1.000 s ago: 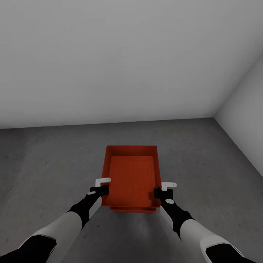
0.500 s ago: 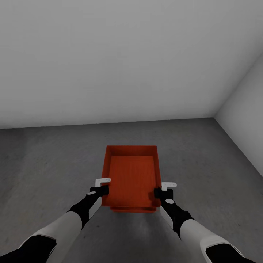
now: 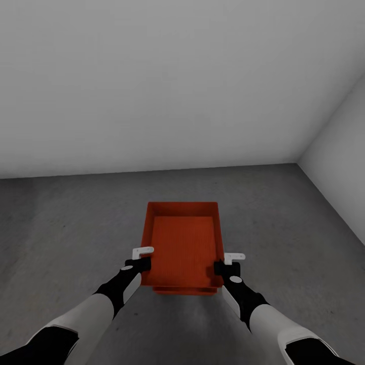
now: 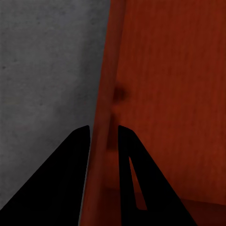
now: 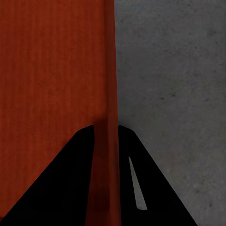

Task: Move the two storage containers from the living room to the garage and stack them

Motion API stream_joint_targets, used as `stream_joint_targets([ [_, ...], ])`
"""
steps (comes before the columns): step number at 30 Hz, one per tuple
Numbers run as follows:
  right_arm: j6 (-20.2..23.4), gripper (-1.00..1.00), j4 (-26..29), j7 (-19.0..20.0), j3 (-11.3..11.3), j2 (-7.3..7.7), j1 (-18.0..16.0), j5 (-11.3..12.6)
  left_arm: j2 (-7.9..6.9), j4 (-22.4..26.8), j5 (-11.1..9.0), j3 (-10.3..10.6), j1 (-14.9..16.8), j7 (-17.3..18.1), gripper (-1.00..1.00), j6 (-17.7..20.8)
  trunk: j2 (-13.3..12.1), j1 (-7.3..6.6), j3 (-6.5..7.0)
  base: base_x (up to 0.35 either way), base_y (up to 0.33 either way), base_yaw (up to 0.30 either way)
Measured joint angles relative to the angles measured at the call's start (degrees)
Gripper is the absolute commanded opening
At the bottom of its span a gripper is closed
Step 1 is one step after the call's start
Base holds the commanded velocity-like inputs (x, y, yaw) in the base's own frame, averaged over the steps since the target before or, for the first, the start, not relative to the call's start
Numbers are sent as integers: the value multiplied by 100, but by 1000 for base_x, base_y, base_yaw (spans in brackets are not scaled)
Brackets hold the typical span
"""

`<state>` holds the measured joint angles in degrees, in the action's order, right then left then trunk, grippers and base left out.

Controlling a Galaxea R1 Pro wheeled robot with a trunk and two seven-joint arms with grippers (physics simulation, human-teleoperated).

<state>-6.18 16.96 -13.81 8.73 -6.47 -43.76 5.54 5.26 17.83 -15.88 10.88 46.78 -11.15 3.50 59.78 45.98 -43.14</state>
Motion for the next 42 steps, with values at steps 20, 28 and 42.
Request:
stream_joint_targets([
  [20, 1, -100, -2, -2, 6, 0, 0, 5, 0, -3, 3, -4, 0, 2, -100, 0, 600, 329, -269, 0, 0, 0],
  [28, 1, -100, -2, -2, 6, 0, 0, 6, 1, -3, 3, -4, 0, 2, -100, 0, 921, 505, -413, 0, 0, 0],
  [42, 1, -100, -2, -2, 6, 0, 0, 6, 1, -5, 3, -3, 2, 2, -100, 0, 1483, 812, -664, 0, 0, 0],
])
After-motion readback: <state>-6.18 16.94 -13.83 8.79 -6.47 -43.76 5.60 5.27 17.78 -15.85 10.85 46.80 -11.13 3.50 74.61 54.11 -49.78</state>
